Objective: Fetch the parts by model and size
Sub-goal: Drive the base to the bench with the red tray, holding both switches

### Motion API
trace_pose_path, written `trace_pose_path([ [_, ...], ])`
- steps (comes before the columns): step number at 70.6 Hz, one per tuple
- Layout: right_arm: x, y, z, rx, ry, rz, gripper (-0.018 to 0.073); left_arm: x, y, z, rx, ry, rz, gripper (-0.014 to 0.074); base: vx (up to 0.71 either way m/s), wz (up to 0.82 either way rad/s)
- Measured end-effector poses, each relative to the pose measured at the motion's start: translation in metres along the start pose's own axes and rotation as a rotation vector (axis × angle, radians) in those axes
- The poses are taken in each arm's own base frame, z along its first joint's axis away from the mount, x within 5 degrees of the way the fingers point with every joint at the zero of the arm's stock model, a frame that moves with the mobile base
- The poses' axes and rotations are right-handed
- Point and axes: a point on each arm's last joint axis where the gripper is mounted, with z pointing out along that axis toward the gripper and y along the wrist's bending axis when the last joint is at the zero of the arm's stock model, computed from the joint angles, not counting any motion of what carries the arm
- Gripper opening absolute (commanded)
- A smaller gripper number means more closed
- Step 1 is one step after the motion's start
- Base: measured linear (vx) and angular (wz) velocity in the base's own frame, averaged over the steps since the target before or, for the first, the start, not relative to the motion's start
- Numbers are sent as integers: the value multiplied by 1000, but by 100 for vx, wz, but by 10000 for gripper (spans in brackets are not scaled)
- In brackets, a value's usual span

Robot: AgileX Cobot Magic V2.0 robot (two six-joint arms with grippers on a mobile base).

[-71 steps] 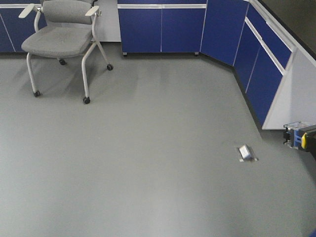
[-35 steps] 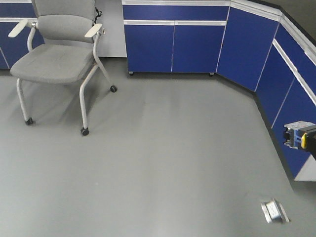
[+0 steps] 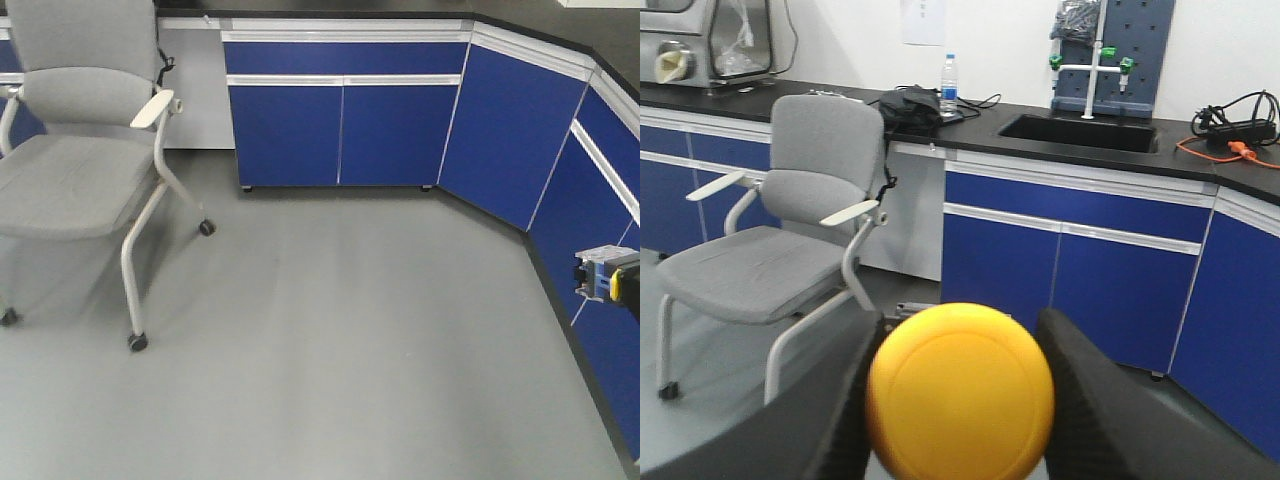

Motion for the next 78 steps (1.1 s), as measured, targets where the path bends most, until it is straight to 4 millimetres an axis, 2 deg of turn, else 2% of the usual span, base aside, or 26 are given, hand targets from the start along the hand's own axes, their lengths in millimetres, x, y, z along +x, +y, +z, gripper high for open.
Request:
trace_pose_path([
  [28, 0, 0, 0, 0, 0, 2, -5, 0, 0, 0, -1, 0, 1, -7, 42, -40],
  [78, 0, 0, 0, 0, 0, 2, -6, 0, 0, 0, -1, 0, 1, -7, 25, -85],
])
